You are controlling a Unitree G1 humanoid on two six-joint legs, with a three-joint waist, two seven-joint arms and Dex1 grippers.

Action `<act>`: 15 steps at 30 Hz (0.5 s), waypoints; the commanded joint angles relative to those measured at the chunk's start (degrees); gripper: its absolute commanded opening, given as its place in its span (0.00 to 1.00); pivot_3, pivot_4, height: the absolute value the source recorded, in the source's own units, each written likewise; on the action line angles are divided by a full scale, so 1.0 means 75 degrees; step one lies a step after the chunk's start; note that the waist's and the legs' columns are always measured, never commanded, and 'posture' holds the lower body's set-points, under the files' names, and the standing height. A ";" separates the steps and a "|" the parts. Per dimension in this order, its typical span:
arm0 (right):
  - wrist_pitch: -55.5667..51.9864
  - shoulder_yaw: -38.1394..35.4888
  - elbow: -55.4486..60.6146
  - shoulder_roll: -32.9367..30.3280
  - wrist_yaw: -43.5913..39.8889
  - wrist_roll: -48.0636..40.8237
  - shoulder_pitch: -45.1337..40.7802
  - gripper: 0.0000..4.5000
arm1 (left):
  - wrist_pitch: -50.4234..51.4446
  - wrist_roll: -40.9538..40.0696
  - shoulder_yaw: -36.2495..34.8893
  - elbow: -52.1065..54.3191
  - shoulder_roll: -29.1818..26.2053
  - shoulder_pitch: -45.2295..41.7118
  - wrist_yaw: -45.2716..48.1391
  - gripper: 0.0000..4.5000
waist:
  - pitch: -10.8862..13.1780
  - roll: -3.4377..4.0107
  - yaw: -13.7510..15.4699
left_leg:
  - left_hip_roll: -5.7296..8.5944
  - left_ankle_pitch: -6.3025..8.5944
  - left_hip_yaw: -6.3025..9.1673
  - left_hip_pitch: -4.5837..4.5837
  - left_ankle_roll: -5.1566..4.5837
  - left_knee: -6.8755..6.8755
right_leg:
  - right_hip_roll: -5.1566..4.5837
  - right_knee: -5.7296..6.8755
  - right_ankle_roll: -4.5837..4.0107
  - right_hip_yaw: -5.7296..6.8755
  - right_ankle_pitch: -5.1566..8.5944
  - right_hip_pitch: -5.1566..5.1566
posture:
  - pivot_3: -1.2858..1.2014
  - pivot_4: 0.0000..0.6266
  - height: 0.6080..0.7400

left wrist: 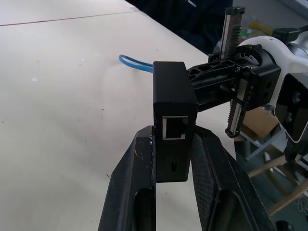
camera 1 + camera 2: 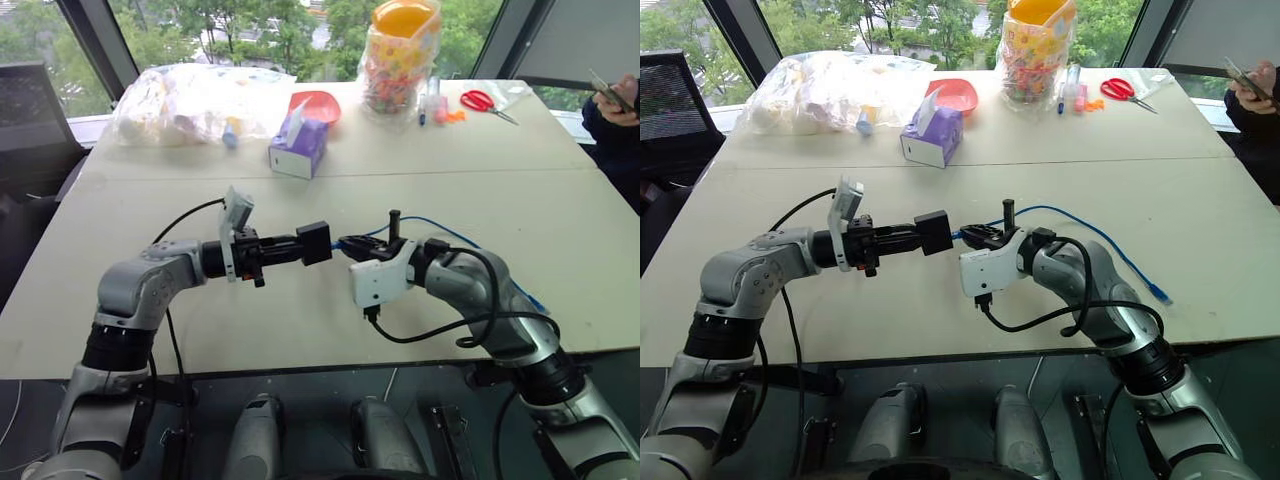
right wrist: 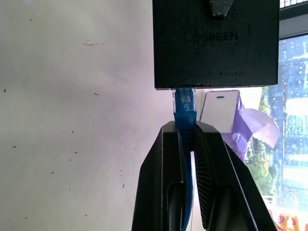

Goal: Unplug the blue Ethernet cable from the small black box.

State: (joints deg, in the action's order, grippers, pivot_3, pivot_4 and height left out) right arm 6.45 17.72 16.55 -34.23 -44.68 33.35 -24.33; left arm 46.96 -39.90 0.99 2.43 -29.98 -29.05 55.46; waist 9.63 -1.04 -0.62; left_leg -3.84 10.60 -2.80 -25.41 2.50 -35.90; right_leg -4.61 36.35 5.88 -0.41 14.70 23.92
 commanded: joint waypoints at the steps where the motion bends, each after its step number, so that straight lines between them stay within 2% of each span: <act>1: -0.0330 -0.0189 0.0507 0.0035 -0.0430 -0.0682 -0.0159 0.00 | -0.0144 0.0175 0.0074 0.0047 -0.0055 -0.0197 0.0080 0.10 | 0.0000 0.0000 -0.0002 | 0.0000 0.0000 0.0000 0.0000 0.0000 -0.0001 | 0.0000 0.0000 0.0000 0.0000 0.0000 -0.0001 | 0.52 0.24 0.96; 2: -0.0444 -0.0205 0.0512 0.0015 -0.0574 -0.0823 -0.0143 0.00 | -0.0160 0.0203 0.0078 0.0038 -0.0067 -0.0204 0.0106 0.10 | 0.0000 0.0000 -0.0002 | 0.0000 0.0000 0.0001 0.0000 0.0000 -0.0001 | 0.0000 0.0000 0.0000 0.0000 0.0000 -0.0002 | 0.52 0.24 0.96; 3: -0.0632 -0.0257 0.0534 0.0048 -0.0676 -0.1011 -0.0125 0.09 | -0.0169 0.0218 0.0069 0.0025 -0.0076 -0.0212 0.0137 0.10 | 0.0000 0.0000 -0.0003 | 0.0000 0.0000 0.0001 0.0000 0.0000 -0.0001 | 0.0000 0.0000 0.0000 0.0000 0.0000 -0.0002 | 0.52 0.24 0.96; 6: -0.2446 -0.0792 0.0723 0.0254 -0.1560 -0.2499 -0.0325 0.38 | -0.0212 0.0296 0.0009 -0.0039 -0.0304 -0.0298 0.0411 0.10 | 0.0002 -0.0003 -0.0005 | -0.0001 0.0001 0.0003 0.0000 -0.0001 -0.0001 | 0.0001 0.0000 0.0000 0.0001 0.0000 -0.0003 | 0.52 0.24 0.96; 8: -0.4209 -0.1203 0.0960 0.0226 -0.2340 -0.3775 -0.0603 0.64 | -0.0260 0.0290 -0.0047 -0.0039 -0.0555 -0.0339 0.0731 0.10 | 0.0003 -0.0004 -0.0004 | -0.0001 0.0001 0.0006 0.0001 -0.0001 -0.0003 | 0.0002 0.0002 -0.0001 0.0001 -0.0001 -0.0005 | 0.52 0.24 0.96; 11: -0.6222 -0.1726 0.1259 0.0160 -0.2885 -0.5303 -0.1123 0.95 | -0.0213 0.0209 -0.0068 -0.0077 -0.0818 -0.0382 0.1099 0.10 | 0.0004 -0.0002 -0.0006 | -0.0003 0.0002 0.0007 0.0001 -0.0003 -0.0003 | 0.0001 0.0003 -0.0002 0.0002 -0.0001 -0.0005 | 0.52 0.24 0.96; 12: -0.6822 -0.1881 0.1208 0.0076 -0.3063 -0.5789 -0.1362 0.99 | -0.0225 0.0181 -0.0077 -0.0091 -0.0938 -0.0384 0.1281 0.10 | 0.0004 -0.0002 -0.0006 | -0.0004 0.0002 0.0007 0.0001 -0.0003 -0.0002 | 0.0000 0.0003 -0.0003 0.0003 -0.0001 -0.0005 | 0.52 0.24 0.96; 15: -0.8716 -0.1892 0.0917 -0.0425 -0.3609 -0.6966 -0.1923 0.99 | -0.0453 0.0270 -0.0053 -0.0206 -0.1231 -0.0397 0.1807 0.10 | 0.0004 -0.0002 0.0002 | -0.0005 0.0004 0.0007 0.0000 -0.0006 0.0000 | -0.0002 0.0001 -0.0005 0.0004 0.0000 -0.0002 | 0.52 0.24 0.96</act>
State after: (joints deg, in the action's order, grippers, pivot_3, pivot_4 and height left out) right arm -51.75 4.54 23.20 -35.95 -69.70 -13.73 -37.23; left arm 45.42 -37.73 1.39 0.84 -38.15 -30.64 66.65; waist 9.66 -1.05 -0.60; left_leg -3.87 10.64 -2.75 -25.42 2.44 -35.91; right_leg -4.65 36.35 5.84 -0.36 14.70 23.90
